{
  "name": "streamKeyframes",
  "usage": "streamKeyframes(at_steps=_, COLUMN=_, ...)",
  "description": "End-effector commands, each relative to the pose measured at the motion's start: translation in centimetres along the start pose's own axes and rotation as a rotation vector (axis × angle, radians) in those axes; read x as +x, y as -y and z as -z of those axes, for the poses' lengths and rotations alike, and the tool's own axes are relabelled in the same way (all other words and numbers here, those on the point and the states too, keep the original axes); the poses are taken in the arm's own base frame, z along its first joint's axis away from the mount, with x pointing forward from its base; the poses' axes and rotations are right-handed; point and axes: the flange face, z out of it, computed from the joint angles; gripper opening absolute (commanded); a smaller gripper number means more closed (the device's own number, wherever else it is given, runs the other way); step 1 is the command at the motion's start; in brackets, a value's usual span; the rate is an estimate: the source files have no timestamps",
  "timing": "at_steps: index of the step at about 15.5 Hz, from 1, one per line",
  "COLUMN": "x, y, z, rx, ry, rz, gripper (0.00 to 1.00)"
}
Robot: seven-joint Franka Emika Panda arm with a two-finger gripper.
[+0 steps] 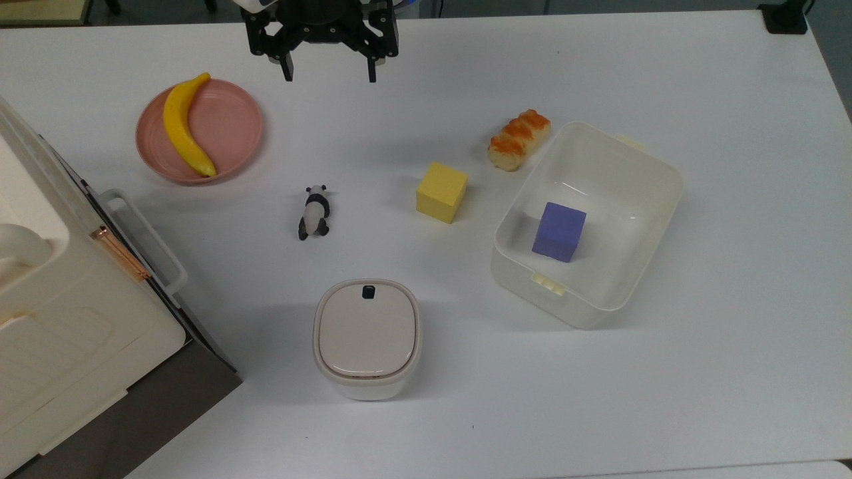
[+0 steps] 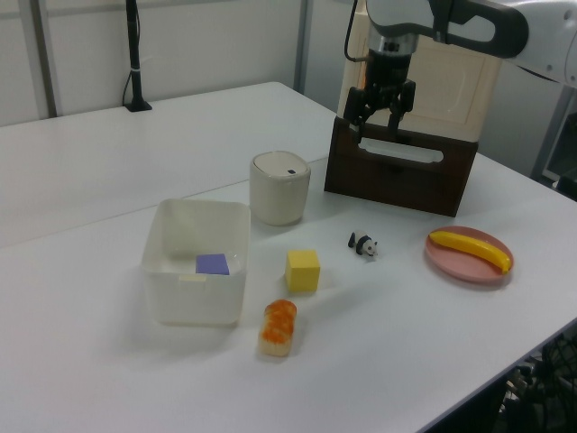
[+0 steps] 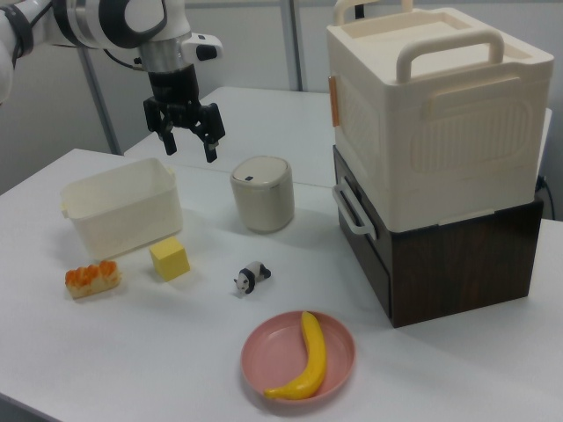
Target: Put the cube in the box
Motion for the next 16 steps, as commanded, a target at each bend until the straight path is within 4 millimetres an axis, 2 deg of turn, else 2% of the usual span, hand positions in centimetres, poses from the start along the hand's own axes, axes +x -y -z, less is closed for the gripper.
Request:
streamKeyframes(at_steps=1, x=-0.98, y=-0.24, z=0.94, rx=-0.012, ry=-0.011, rz=-0.019, gripper=1.00)
streamKeyframes(at_steps=16, x=-1.04, y=-0.59, z=0.92, rx=-0.001, ry=-0.001, rz=0.003, gripper=1.00)
